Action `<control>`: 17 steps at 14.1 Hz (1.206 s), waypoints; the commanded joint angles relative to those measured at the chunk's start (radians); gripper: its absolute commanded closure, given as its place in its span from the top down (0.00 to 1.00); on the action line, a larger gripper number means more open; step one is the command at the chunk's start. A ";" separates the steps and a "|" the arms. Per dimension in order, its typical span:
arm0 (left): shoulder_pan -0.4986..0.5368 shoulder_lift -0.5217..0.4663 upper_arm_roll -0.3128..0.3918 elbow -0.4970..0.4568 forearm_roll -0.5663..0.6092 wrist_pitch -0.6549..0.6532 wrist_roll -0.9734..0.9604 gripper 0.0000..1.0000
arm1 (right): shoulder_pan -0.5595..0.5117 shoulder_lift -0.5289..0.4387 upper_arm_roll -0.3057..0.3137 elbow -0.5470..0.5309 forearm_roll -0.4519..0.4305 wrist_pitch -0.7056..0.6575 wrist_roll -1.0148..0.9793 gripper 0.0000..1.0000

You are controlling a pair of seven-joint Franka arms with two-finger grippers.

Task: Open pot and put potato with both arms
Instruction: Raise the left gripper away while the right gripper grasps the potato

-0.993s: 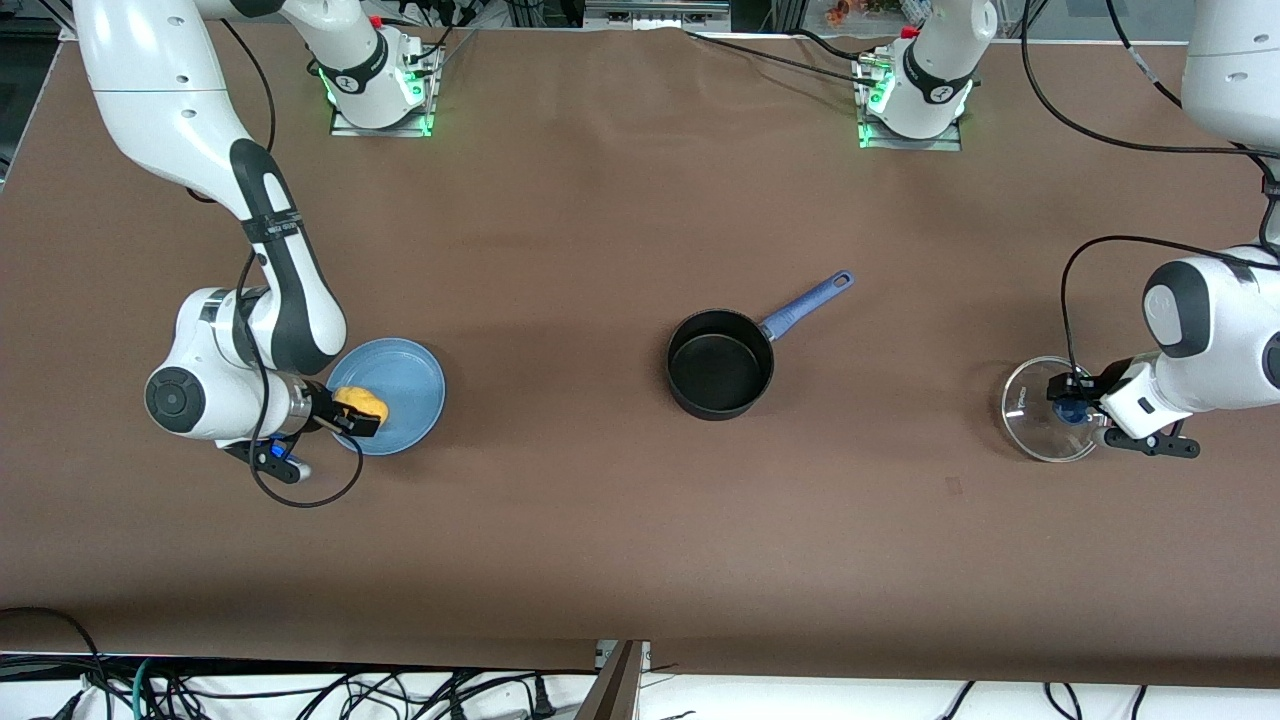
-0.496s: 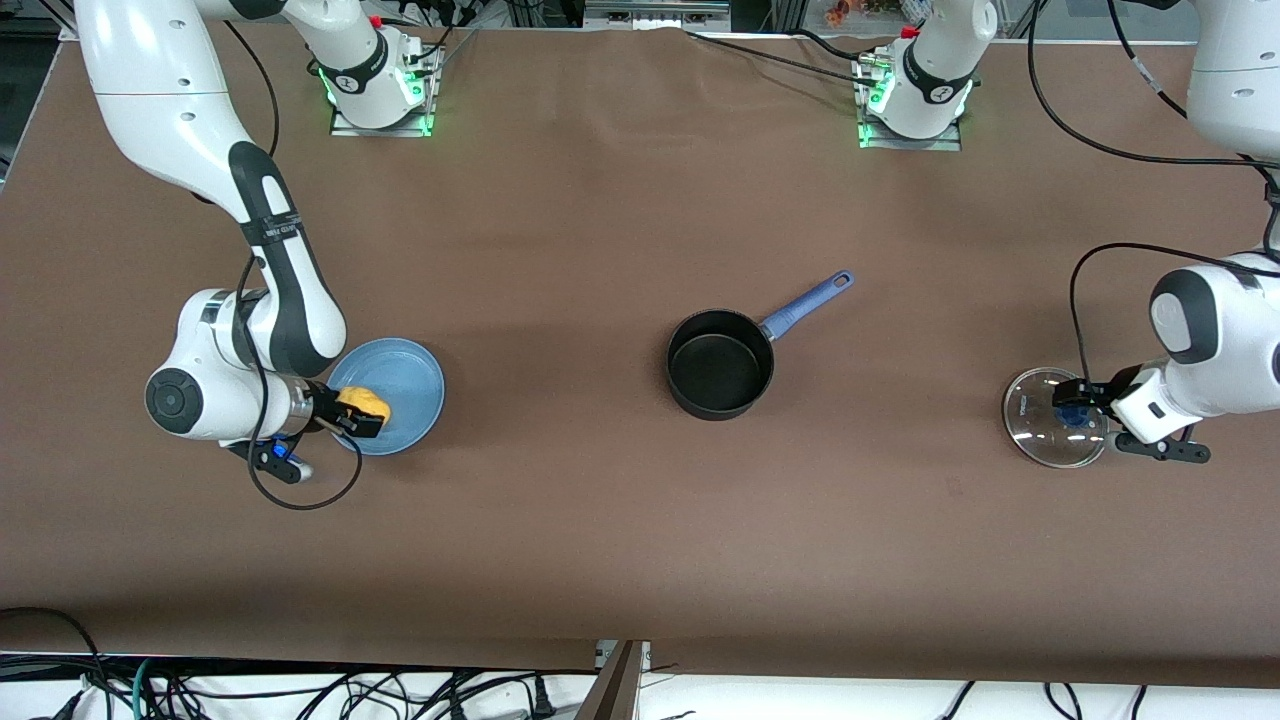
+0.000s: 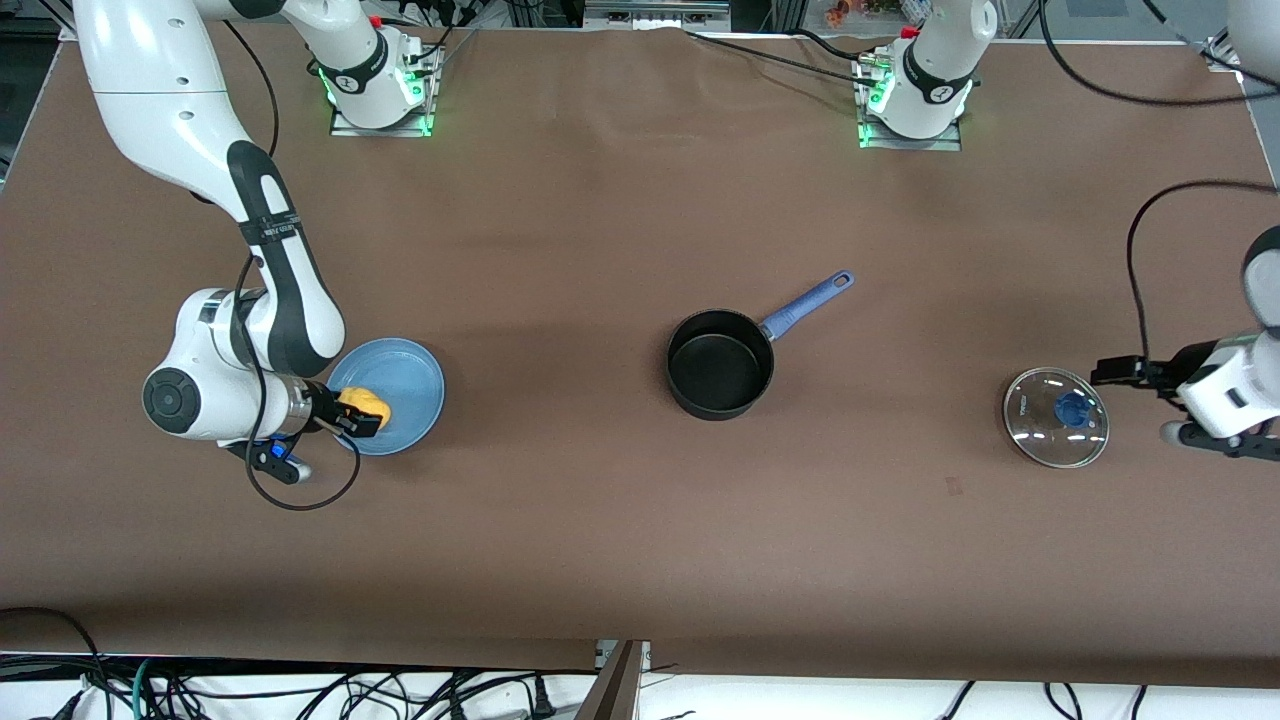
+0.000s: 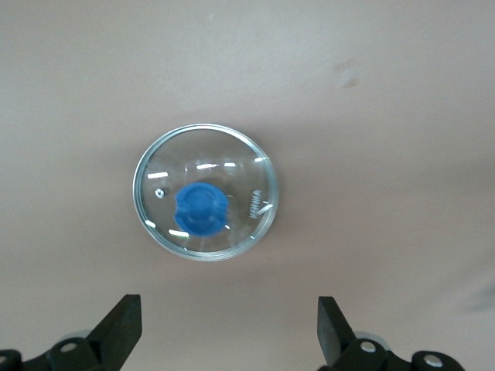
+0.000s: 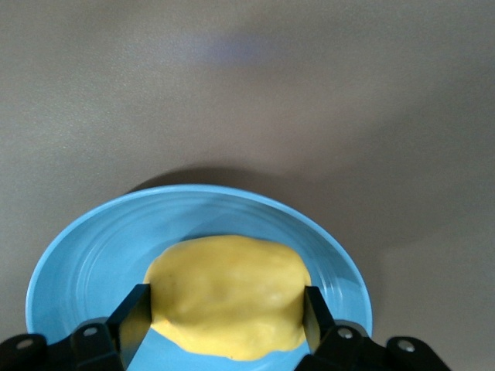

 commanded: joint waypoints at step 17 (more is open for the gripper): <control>-0.133 -0.234 0.001 0.063 -0.065 -0.238 -0.262 1.00 | 0.154 -0.010 0.321 0.251 0.052 -0.111 0.717 0.66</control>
